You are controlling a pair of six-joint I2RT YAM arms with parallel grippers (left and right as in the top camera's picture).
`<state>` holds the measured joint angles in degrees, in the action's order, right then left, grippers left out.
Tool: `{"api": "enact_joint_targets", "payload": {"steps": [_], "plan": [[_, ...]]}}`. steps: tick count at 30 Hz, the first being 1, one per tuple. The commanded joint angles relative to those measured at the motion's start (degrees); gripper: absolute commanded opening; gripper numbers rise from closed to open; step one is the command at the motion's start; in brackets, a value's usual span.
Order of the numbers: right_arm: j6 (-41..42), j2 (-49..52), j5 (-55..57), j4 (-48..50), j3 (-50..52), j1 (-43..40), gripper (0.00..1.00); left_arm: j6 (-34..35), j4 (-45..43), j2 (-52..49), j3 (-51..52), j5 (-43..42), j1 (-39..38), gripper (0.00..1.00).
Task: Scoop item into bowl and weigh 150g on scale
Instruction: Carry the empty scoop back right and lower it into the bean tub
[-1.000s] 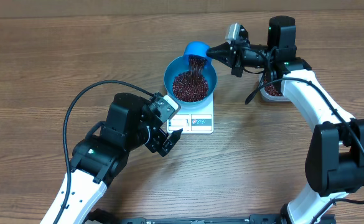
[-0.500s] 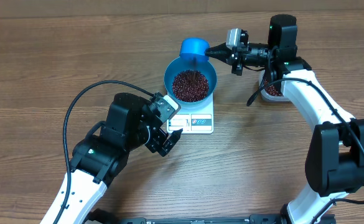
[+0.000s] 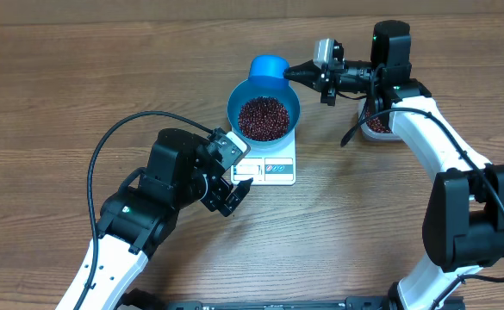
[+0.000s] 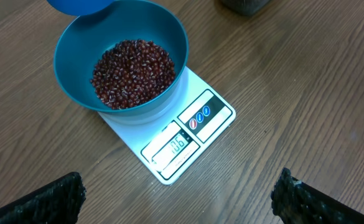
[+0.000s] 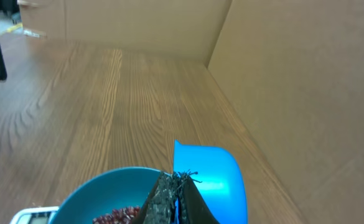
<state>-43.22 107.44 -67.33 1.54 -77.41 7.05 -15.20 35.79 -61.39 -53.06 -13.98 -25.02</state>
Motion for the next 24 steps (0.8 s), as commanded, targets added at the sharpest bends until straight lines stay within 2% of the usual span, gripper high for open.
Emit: {"api": "enact_joint_targets", "payload": {"steps": [1,10,18,21,24], "plan": [[10.6,0.1,-0.9,2.2,-0.2,-0.3,0.04,-0.5,0.0,0.7,0.4,-0.9,0.2,1.0],[48.6,0.0,-0.9,21.0,-0.2,-1.0,0.04,-0.5,0.0,0.7,0.4,-0.9,0.2,1.0],[75.3,0.0,-0.5,41.2,-0.3,-4.0,0.04,-0.5,0.0,0.7,0.4,-0.9,0.2,1.0],[84.4,0.0,1.8,45.5,-0.3,-5.3,0.04,-0.5,0.0,0.7,0.4,-0.9,0.2,0.99],[88.9,0.0,4.5,45.9,-0.3,-6.2,0.04,-0.5,0.0,0.7,0.4,-0.9,0.2,0.99]]}}
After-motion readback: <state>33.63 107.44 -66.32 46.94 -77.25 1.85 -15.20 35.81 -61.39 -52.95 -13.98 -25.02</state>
